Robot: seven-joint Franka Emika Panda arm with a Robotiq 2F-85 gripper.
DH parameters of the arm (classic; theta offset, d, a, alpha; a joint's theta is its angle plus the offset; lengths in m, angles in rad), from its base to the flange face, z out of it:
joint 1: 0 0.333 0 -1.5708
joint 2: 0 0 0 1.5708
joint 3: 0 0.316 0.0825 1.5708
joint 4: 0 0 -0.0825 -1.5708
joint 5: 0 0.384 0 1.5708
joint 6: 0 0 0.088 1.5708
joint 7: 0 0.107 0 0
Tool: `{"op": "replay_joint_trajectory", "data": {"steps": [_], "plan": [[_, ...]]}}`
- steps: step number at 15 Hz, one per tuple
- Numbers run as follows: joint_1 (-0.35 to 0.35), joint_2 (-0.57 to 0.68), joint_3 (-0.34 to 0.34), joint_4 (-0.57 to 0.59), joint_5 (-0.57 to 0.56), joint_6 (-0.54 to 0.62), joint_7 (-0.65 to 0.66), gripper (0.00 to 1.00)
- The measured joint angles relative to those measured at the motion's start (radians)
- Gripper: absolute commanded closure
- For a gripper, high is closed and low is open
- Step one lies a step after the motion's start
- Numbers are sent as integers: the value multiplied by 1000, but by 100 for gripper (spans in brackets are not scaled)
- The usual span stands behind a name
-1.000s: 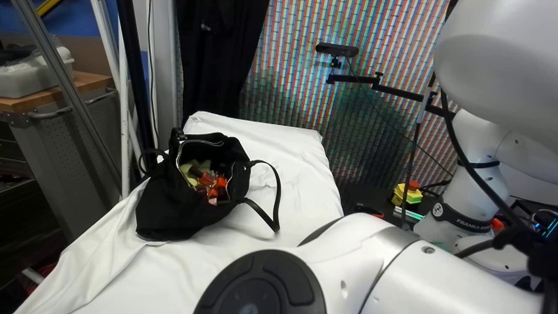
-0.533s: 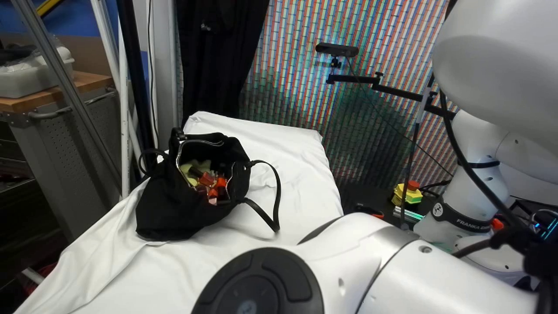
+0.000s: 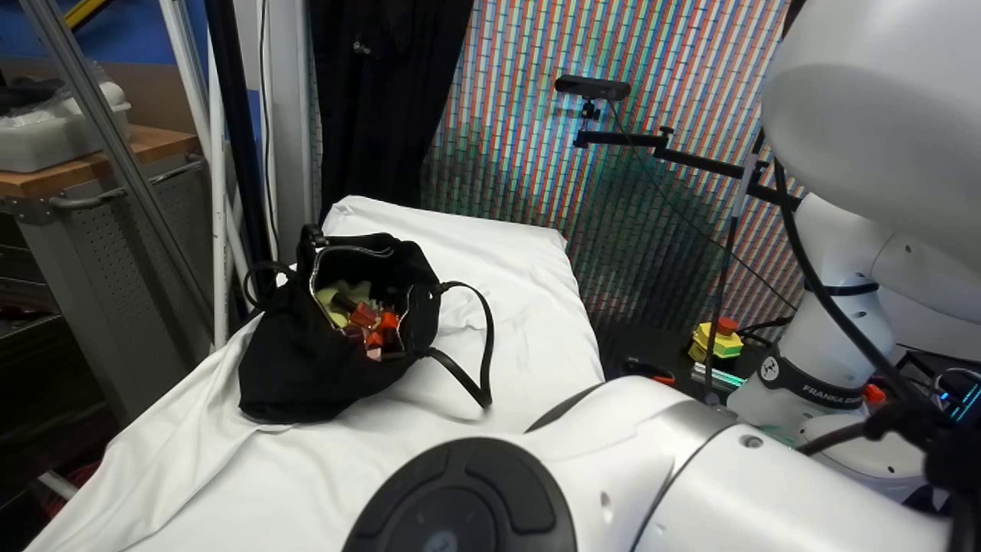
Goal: Pick up the nail polish and put them in the bag
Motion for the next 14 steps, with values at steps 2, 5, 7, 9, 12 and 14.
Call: {"op": "replay_joint_trajectory", "data": {"steps": [2,5,7,9,12,14], "plan": [[1,0,1,-1,-1,4,0,0],[3,0,2,-1,-2,9,0,0],[3,0,2,-1,-2,11,0,0],[4,0,2,-1,-3,12,0,0],[5,0,2,-1,-11,12,0,7],[6,-1,2,-1,-21,12,0,33]]}}
